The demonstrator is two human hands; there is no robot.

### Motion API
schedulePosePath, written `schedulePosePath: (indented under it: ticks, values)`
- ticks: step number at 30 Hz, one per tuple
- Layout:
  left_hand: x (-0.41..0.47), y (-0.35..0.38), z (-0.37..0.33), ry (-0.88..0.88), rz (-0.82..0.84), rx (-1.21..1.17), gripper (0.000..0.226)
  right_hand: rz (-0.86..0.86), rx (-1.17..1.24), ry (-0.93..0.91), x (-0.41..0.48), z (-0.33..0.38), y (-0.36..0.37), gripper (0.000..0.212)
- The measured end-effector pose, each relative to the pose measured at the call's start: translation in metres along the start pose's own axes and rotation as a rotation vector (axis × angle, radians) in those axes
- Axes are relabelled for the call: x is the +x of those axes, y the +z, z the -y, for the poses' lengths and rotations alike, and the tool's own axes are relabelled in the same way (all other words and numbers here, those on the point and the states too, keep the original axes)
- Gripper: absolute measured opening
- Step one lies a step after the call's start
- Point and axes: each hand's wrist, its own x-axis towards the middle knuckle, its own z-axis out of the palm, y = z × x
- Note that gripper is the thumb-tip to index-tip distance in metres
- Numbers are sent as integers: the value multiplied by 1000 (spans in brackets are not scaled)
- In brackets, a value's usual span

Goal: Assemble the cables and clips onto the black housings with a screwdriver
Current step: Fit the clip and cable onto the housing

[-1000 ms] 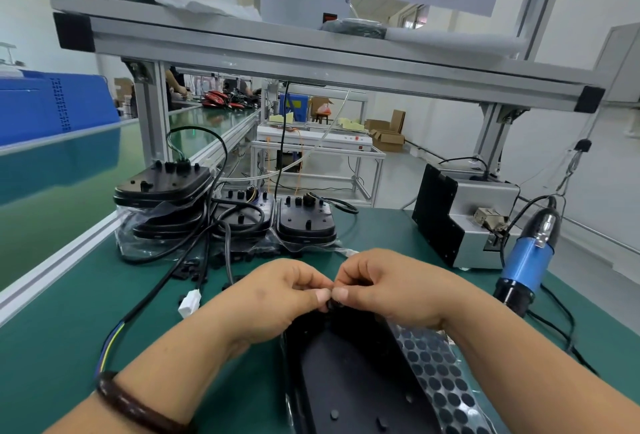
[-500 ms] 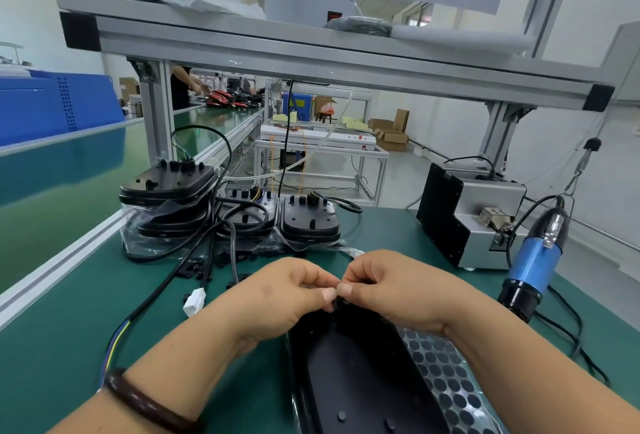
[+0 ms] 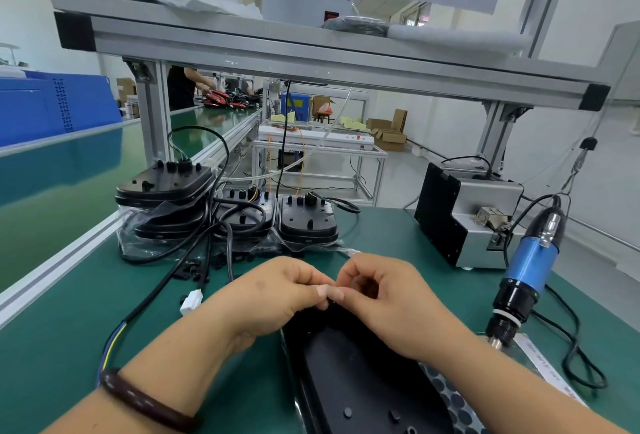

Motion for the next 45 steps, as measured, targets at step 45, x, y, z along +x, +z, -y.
schedulePosePath:
  ticks: [45]
  values:
    - [-28, 37, 11, 221, -442, 702, 25, 111, -179, -354, -17, -15, -6, 20]
